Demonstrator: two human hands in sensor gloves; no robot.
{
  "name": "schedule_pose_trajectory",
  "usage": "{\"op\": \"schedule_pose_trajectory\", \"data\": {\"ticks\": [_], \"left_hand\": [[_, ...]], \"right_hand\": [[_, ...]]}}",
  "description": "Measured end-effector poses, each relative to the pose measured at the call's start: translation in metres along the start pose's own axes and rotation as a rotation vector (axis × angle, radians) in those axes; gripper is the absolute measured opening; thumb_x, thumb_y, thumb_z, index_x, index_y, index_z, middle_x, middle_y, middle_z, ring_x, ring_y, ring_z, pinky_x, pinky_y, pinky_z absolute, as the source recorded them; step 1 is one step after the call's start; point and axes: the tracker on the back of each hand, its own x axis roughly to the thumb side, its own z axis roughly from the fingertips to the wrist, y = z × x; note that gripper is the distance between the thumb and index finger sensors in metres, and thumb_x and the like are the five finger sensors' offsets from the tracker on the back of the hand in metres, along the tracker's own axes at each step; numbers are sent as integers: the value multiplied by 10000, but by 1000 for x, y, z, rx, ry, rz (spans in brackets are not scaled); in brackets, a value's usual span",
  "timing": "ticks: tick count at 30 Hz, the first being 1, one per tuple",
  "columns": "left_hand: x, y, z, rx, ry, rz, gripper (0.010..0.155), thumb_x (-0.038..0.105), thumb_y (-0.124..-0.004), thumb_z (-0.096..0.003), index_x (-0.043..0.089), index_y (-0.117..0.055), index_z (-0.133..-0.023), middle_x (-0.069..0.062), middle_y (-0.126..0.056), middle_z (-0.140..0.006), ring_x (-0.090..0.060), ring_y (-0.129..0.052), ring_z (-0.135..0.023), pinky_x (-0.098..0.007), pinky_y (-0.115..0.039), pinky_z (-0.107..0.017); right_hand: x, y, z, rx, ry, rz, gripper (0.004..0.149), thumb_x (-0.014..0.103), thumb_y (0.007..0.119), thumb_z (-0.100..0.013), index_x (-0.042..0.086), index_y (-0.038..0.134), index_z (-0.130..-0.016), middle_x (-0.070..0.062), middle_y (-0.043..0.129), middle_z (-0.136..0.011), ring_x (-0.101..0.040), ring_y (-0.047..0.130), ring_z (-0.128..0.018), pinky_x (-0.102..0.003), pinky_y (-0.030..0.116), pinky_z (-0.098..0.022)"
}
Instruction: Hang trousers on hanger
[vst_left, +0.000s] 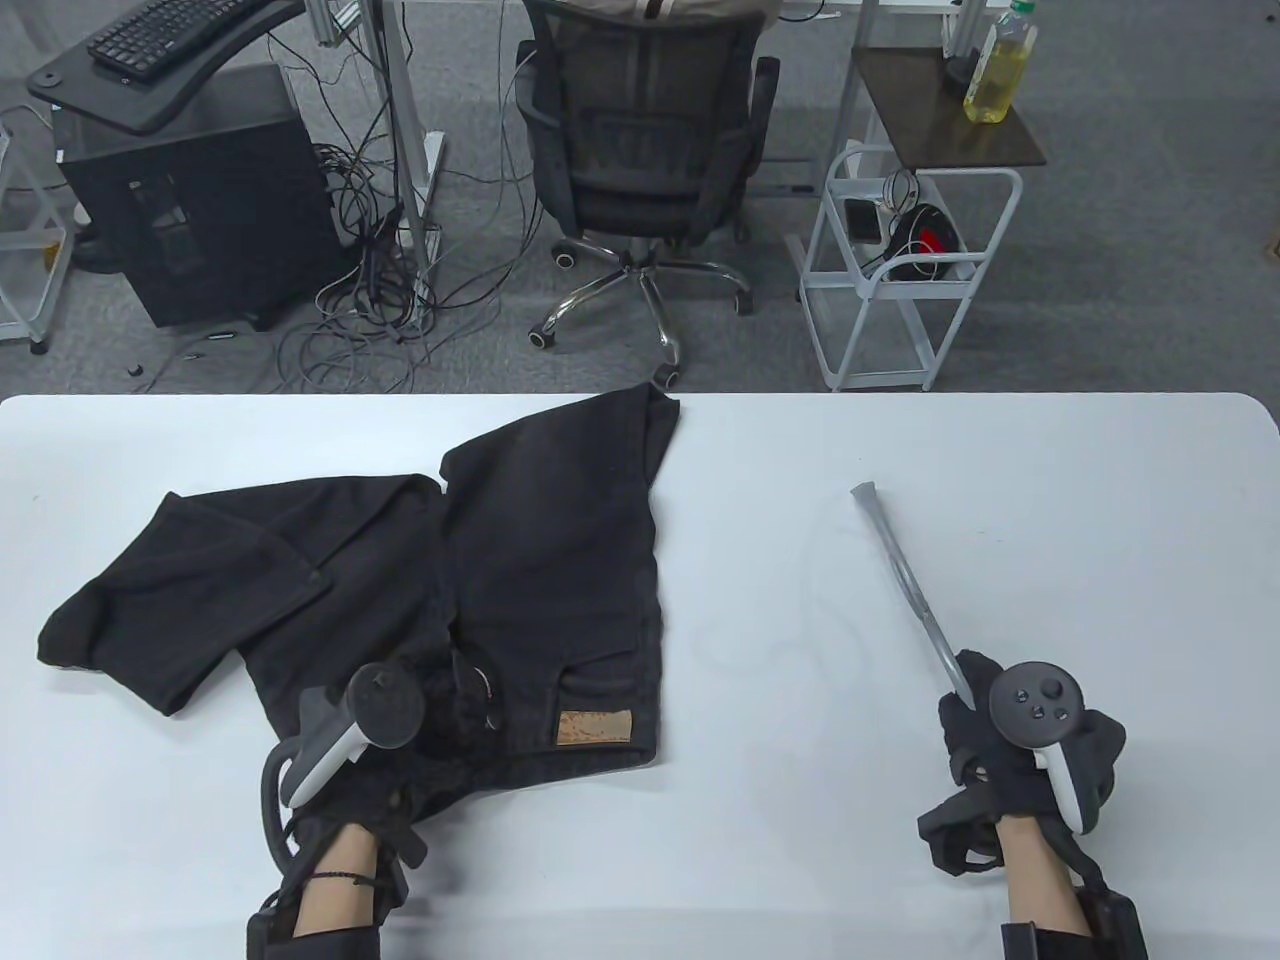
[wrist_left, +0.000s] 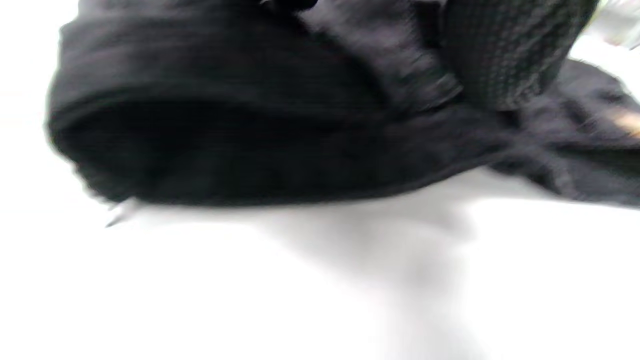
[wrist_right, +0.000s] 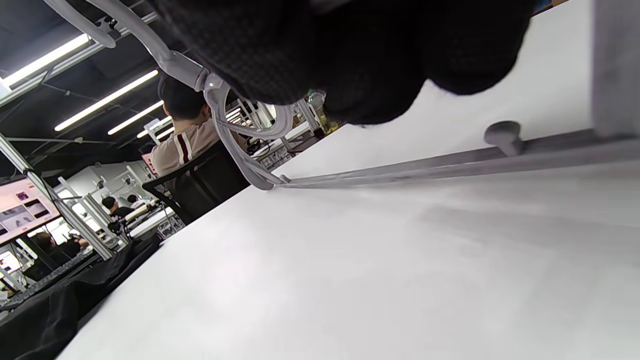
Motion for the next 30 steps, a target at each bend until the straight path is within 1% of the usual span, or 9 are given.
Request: {"op": "schedule_pose_trajectory", "data": {"ticks": [3,5,8,12,15,17,19,24,30], "left_hand": [[-5,-5,-7,-20,27,5,1007,535,-862,-444,154,-228,-1128,-136,-249,-1199,-481,-350,-1086,-703,-448,-703],[-5,-7,-10,-45,45,-37,996,488,-879,-446,172,-217,-1120,-120,-202,-1193,-467,-335,-1083,-700,-476,-699],[-6,-6,-11,-20,37,-27,945,424,-887,-453,178,-261,-1118,-119,-226,-1190,-466,-369,-1072,-694,-534,-685],[-7,-4,-11,34,38,-51,861,340,-888,-463,202,-335,-1108,-96,-310,-1181,-426,-469,-1052,-659,-623,-660],[-7,0,-8,124,26,-64,692,292,-814,-506,202,-457,-1091,-94,-456,-1157,-402,-637,-993,-614,-715,-616],[-6,4,-3,182,0,-27,622,290,-802,-508,192,-552,-1069,-109,-571,-1123,-381,-807,-891,-582,-769,-582],[-5,6,0,212,-16,-6,587,296,-797,-506,192,-603,-1050,-109,-648,-1090,-363,-866,-844,-563,-798,-556],[-3,13,9,301,-74,46,552,317,-795,-499,188,-663,-1020,-103,-780,-1003,-340,-941,-753,-533,-830,-516],[0,20,18,396,-149,151,536,351,-784,-500,168,-695,-996,-96,-850,-927,-326,-978,-679,-508,-854,-470]], "right_hand": [[0,-4,1,-20,-4,-14,507,311,849,-453,250,708,-937,-2,859,-750,-191,956,-573,-376,826,-484],[0,-6,2,-28,-6,-23,506,312,845,-454,252,707,-937,-1,858,-750,-190,956,-575,-373,827,-485],[1,-9,4,-31,-21,-45,499,315,845,-453,261,714,-931,3,857,-752,-186,957,-576,-371,827,-486],[5,-12,7,-22,-80,-103,490,316,842,-453,273,721,-926,5,856,-754,-184,955,-581,-370,825,-491],[11,-13,10,-17,-142,-152,490,317,840,-453,283,721,-927,8,852,-760,-188,951,-593,-373,819,-503],[14,-14,12,-9,-190,-187,489,318,838,-452,288,723,-927,10,849,-765,-191,948,-601,-374,816,-510],[17,-15,13,13,-230,-229,488,317,838,-452,293,726,-927,9,847,-769,-190,944,-613,-377,811,-518],[24,-15,17,85,-338,-316,488,323,841,-445,295,741,-922,10,853,-767,-195,947,-616,-381,810,-522],[34,-13,23,201,-475,-367,481,348,863,-427,291,778,-896,8,882,-735,-198,965,-584,-382,824,-498]]}}
